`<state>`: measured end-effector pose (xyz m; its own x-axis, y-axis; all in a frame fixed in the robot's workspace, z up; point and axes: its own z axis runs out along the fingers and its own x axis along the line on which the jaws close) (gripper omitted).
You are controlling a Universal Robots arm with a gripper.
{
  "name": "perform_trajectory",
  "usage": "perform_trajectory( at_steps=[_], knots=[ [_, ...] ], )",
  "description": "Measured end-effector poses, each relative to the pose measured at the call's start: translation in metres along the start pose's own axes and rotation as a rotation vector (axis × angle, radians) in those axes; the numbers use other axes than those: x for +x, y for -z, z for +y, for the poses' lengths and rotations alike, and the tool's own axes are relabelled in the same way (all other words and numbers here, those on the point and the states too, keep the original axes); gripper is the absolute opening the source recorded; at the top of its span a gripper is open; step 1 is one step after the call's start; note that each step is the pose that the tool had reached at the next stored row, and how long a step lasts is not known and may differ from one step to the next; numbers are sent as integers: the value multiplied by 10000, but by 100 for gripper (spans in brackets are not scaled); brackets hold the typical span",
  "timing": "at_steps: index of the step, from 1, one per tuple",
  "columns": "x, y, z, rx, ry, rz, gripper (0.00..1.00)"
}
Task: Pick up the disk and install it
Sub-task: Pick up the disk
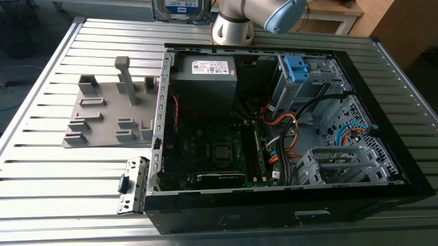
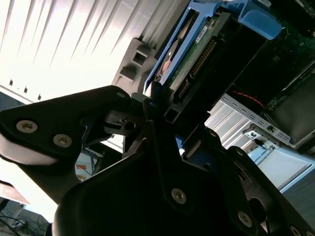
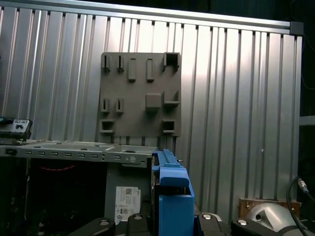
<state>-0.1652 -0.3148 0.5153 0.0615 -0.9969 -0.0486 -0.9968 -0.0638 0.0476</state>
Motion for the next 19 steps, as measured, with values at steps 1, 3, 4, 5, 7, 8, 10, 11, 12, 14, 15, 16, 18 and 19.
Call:
perform_trajectory(
  at_steps=[1, 3, 4, 5, 7, 8, 10, 11, 12, 14, 15, 16, 18, 19],
  knots=[
    [3, 0, -19, 0, 0, 0, 36],
    [8, 2, -60, -2, 0, 0, 36],
    [11, 2, -79, -1, 1, 0, 36],
    [14, 3, -99, -2, 0, -1, 36],
    [19, 4, -140, -4, 0, 0, 36],
    [21, 5, -162, -4, 0, -1, 36],
    [27, 6, -206, -6, 0, 0, 36],
    [29, 6, -227, -6, 0, -1, 36],
    [31, 7, -247, -7, 0, 0, 36],
    [36, 8, -290, -9, 0, -1, 36],
    [38, 8, -311, -9, 0, -1, 36],
    [40, 9, -333, -11, 0, -1, 36],
    [44, 10, -382, -13, 0, -1, 36],
    [46, 11, -407, -14, -1, -1, 36]
  ],
)
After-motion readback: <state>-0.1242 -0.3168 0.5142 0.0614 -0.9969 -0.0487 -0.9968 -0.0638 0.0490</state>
